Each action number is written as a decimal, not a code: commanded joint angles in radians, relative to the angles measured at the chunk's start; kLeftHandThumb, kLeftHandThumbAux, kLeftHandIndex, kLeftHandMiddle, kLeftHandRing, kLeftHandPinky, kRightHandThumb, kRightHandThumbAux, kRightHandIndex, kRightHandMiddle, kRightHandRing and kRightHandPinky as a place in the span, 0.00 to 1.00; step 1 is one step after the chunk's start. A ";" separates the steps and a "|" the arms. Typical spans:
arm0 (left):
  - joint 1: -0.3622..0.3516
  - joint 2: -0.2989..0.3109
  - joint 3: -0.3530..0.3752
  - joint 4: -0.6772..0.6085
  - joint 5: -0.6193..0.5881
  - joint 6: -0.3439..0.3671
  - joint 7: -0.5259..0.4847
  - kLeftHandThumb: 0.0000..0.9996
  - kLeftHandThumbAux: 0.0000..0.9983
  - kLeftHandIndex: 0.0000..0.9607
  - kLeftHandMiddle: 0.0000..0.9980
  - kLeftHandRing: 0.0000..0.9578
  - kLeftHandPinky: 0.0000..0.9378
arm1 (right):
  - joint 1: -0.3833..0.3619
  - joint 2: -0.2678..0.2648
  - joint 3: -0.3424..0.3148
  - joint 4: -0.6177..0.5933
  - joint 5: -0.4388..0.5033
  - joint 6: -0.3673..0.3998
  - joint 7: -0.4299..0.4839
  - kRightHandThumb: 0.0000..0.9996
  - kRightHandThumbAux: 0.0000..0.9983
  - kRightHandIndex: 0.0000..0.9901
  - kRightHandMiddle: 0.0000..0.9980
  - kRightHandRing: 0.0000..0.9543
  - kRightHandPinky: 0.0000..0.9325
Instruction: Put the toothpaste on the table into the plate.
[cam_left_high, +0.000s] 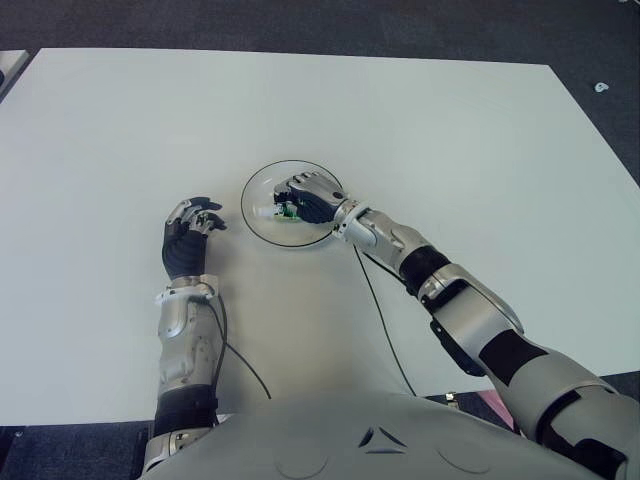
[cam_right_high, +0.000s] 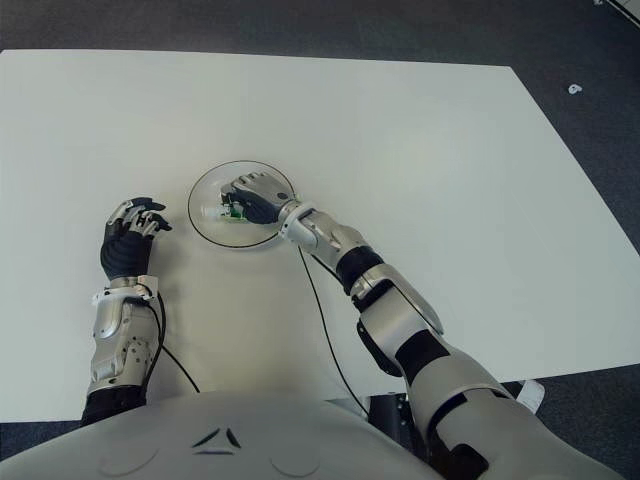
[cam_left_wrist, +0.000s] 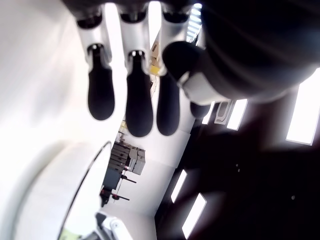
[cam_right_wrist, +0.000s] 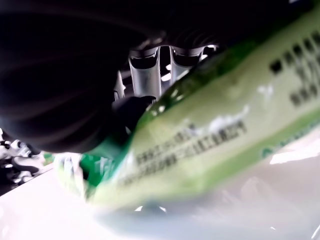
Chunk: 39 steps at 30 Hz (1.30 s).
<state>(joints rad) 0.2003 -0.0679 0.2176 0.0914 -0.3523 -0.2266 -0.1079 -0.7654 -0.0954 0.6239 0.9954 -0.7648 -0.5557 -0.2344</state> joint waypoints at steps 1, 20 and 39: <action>0.044 -0.017 -0.003 0.035 -0.002 0.061 0.012 0.84 0.68 0.43 0.49 0.62 0.60 | -0.027 0.009 0.006 0.052 0.005 0.011 0.037 0.67 0.63 0.28 0.25 0.27 0.30; 0.054 -0.017 -0.008 0.031 0.019 0.033 0.012 0.84 0.68 0.43 0.49 0.63 0.60 | -0.059 0.007 0.042 0.119 -0.019 0.055 0.039 0.47 0.19 0.00 0.00 0.00 0.00; 0.056 -0.024 -0.008 0.010 0.014 0.075 0.033 0.84 0.68 0.43 0.48 0.62 0.60 | -0.045 -0.038 0.008 0.068 0.035 0.003 0.061 0.49 0.13 0.00 0.00 0.00 0.00</action>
<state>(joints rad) 0.2156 -0.0674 0.2147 0.0673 -0.3426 -0.2087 -0.1031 -0.8383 -0.0999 0.6452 1.0769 -0.7442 -0.5443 -0.2036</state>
